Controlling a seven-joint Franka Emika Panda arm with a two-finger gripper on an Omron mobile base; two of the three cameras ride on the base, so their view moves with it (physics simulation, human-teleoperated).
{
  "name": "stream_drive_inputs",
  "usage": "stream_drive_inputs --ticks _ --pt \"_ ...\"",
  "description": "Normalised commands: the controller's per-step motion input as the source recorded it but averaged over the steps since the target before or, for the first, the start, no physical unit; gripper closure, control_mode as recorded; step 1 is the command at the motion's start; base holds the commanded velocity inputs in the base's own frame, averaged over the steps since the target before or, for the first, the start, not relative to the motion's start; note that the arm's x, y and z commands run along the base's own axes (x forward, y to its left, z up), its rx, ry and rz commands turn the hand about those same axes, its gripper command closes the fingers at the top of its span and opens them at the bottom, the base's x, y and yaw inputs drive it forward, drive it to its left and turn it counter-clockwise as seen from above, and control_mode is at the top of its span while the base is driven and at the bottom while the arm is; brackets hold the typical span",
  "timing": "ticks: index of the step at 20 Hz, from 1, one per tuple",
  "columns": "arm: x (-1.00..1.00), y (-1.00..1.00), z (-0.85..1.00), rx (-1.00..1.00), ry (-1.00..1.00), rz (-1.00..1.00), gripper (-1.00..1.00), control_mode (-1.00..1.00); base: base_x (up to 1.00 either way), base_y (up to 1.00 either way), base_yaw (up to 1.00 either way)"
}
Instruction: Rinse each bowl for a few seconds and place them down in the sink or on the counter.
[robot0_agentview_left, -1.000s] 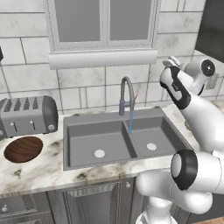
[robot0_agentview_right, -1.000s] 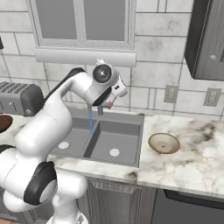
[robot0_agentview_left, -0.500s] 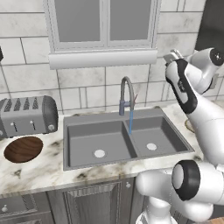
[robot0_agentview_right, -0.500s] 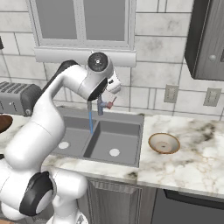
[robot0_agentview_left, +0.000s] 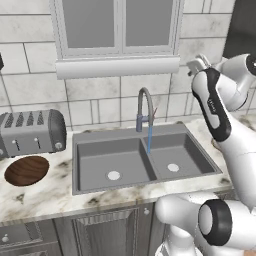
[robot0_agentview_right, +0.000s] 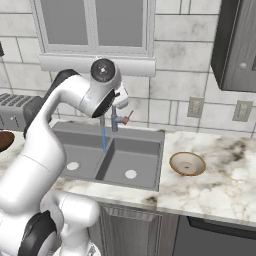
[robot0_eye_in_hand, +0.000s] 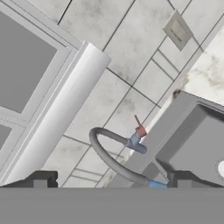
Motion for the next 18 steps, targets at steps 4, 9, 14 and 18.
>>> stream_drive_inputs --ticks 4,9,14,18 --pt "-0.23 0.33 -0.04 0.01 -0.04 0.0 -1.0 -1.0 0.0 0.0 0.0" --pt "-0.14 0.33 -0.07 0.0 -0.02 0.0 -1.0 -1.0 0.0 0.0 0.0" --pt "-0.03 0.32 -0.04 0.02 0.02 0.01 -1.0 -1.0 0.0 0.0 0.0" --pt "0.0 0.35 -0.06 0.03 0.05 0.01 -1.0 -1.0 0.0 0.0 0.0"
